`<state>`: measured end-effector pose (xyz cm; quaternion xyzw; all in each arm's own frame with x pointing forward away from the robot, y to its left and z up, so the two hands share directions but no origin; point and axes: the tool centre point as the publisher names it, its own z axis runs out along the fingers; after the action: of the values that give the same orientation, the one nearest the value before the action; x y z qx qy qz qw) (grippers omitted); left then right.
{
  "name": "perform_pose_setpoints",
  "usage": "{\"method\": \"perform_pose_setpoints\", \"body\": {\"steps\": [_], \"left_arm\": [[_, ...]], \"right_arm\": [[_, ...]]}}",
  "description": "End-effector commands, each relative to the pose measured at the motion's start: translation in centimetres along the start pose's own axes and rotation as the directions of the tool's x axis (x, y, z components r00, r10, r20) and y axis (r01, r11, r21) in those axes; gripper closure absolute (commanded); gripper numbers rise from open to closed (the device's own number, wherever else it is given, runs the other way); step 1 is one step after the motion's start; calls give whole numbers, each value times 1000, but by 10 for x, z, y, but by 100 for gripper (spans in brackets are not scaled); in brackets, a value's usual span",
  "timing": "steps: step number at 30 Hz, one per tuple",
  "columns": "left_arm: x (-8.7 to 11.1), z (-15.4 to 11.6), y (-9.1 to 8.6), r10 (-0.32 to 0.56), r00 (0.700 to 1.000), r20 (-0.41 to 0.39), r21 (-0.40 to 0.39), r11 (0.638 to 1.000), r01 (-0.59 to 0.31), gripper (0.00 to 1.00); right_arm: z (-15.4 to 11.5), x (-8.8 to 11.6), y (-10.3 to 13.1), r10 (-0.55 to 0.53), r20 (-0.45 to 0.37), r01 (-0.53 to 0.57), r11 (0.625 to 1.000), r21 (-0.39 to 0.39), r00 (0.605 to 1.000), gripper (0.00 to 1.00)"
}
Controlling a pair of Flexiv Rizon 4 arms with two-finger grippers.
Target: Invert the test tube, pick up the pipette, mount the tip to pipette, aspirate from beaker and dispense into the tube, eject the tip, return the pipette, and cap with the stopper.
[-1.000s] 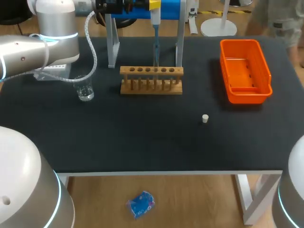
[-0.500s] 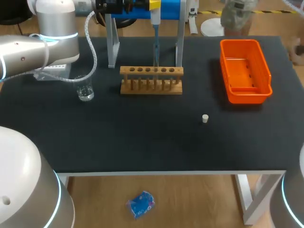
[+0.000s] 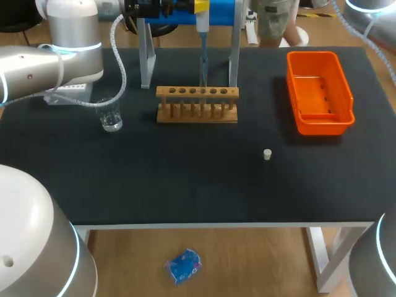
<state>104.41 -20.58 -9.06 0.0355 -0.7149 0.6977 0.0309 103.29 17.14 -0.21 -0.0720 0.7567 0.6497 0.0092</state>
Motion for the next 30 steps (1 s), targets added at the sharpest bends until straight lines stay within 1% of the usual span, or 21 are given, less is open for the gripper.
{"method": "perform_pose_setpoints", "body": {"steps": [1, 7, 9, 14, 22, 30], "left_arm": [[2, 0, -1, 0, 1000, 4, -2, 1000, 0, 100], [2, 0, -1, 0, 1000, 4, -2, 1000, 0, 100], [2, 0, -1, 0, 1000, 4, -2, 1000, 0, 100], [2, 0, -1, 0, 1000, 4, -2, 1000, 0, 100], [2, 0, -1, 0, 1000, 4, -2, 1000, 0, 100], [2, 0, -1, 0, 1000, 4, -2, 1000, 0, 100]], "right_arm": [[10, -6, 2, 1, -19, -1, 1000, -26, 1000, 100], [24, -14, 7, 23, -33, -24, 999, -44, 999, 100], [28, -18, 9, 24, -42, -26, 998, -63, 999, 100], [37, -25, 12, 31, -54, -35, 997, -68, 998, 100], [46, -32, 11, 49, -85, -57, 995, -86, 995, 100], [49, -39, 4, 77, -103, -88, 990, -107, 992, 100]]}}
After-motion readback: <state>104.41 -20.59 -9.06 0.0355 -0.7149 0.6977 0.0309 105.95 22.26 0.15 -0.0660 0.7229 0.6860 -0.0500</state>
